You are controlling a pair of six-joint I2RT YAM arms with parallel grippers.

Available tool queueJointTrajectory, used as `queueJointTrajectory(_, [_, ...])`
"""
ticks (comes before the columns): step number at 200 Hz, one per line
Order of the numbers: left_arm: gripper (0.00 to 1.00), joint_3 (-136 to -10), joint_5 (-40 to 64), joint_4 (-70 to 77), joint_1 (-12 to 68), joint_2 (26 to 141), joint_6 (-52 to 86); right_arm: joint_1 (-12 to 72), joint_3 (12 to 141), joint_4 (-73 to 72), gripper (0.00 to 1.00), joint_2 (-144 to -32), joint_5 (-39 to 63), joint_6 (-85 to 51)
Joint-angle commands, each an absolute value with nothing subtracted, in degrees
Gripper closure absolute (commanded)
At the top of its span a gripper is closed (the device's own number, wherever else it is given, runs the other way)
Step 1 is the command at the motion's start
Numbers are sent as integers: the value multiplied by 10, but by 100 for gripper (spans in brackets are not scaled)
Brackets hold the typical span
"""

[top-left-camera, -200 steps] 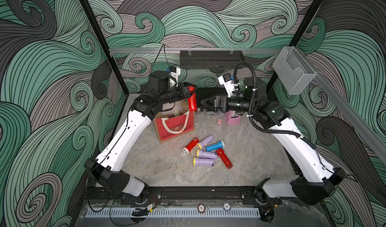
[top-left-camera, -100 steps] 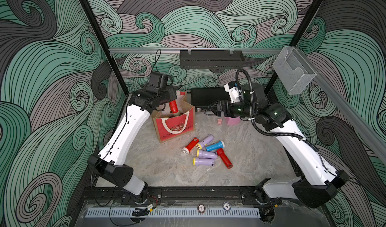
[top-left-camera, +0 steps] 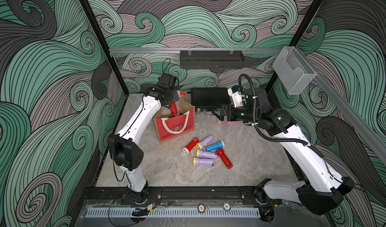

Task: Put the flashlights into the tote bags
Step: Place the flashlight in the canvas bag.

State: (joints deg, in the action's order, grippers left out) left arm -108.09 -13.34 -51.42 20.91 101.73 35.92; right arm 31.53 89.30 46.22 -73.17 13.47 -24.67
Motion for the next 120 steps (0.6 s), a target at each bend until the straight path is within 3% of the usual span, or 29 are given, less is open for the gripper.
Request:
queueJointTrajectory(1, [100,-1107,-151,-514,201,1037,347,313,886,467,0,-722,120,-254])
queueJointTrajectory(120, [100,-1061,-131,-493,193,1135,349,313,869,467,0,-715,105,-263])
